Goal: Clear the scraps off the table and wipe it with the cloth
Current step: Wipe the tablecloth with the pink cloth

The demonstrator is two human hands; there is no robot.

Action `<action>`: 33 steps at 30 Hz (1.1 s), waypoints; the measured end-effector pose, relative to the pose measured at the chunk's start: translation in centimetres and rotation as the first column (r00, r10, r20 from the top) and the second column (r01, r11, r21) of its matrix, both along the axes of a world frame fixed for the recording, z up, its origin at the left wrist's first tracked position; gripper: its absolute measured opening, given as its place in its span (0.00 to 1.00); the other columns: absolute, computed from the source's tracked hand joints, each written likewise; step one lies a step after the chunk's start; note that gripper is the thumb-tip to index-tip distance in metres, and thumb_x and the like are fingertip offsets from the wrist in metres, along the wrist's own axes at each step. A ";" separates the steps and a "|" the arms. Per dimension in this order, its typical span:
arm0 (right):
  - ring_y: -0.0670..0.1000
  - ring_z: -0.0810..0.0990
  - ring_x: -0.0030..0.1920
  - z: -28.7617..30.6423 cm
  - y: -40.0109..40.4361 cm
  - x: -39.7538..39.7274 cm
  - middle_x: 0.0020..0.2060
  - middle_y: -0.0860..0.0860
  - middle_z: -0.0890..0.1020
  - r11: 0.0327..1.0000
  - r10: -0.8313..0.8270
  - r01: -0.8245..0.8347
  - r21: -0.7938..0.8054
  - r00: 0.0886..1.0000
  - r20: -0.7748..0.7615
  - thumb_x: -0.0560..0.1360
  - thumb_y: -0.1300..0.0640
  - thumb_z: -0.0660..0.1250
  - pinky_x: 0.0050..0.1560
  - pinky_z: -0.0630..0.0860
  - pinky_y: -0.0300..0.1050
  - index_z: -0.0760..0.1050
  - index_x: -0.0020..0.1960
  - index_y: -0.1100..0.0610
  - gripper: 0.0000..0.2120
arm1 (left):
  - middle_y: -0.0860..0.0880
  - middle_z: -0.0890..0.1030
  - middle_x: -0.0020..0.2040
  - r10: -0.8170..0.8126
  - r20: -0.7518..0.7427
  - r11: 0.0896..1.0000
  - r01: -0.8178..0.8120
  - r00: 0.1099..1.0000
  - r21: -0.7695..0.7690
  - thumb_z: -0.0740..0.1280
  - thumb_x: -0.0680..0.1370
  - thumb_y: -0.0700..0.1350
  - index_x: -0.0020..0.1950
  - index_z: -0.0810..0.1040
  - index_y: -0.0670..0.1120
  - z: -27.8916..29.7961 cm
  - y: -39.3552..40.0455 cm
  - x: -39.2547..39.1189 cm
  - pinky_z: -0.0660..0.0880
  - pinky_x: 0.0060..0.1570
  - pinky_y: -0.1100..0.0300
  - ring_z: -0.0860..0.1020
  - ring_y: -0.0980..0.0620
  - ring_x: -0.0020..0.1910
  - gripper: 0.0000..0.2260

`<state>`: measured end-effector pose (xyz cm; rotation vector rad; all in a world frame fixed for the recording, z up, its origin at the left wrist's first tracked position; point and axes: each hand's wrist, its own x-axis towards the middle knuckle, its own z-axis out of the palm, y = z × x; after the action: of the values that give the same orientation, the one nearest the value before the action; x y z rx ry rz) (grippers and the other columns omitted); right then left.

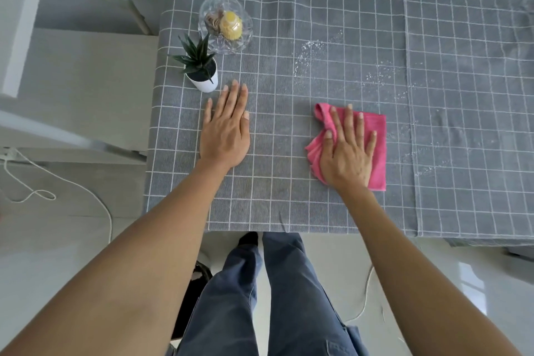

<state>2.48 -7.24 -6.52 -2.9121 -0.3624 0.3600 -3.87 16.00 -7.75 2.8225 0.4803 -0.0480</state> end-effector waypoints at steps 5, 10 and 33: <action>0.51 0.37 0.77 0.1 0.1 -0.1 0.78 0.47 0.41 0.991 -0.131 0.132 0.018 0.991 -0.009 0.82 0.45 0.39 0.74 0.34 0.59 0.41 0.78 0.44 0.25 | 0.51 0.44 0.79 0.012 0.003 1.000 -0.012 1.000 0.014 0.42 0.83 0.49 0.79 0.43 0.49 -0.1 0.0 0.0 0.41 0.76 0.49 0.43 0.53 0.78 0.24; 0.51 0.32 0.75 0.4 4.5 -3.6 0.76 0.47 0.35 0.998 0.050 -0.049 0.026 0.998 -0.039 0.81 0.42 0.34 0.73 0.32 0.59 0.36 0.77 0.42 0.25 | 0.51 0.43 0.79 0.021 -0.012 1.000 -0.021 1.000 0.022 0.43 0.83 0.49 0.79 0.42 0.49 0.0 -0.1 0.2 0.40 0.75 0.49 0.42 0.53 0.77 0.24; 0.48 0.38 0.77 -0.1 3.9 -4.6 0.78 0.45 0.43 0.995 0.066 -0.066 0.075 0.998 -0.004 0.82 0.45 0.40 0.74 0.34 0.57 0.44 0.78 0.41 0.24 | 0.51 0.44 0.79 0.025 -0.004 0.999 -0.025 1.000 0.023 0.44 0.83 0.49 0.79 0.43 0.49 0.1 -0.1 0.1 0.41 0.76 0.50 0.43 0.54 0.78 0.23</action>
<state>-2.14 -3.36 -6.62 -2.8306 -0.4620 0.3579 -3.79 15.89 -7.65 2.8384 0.5197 -0.0443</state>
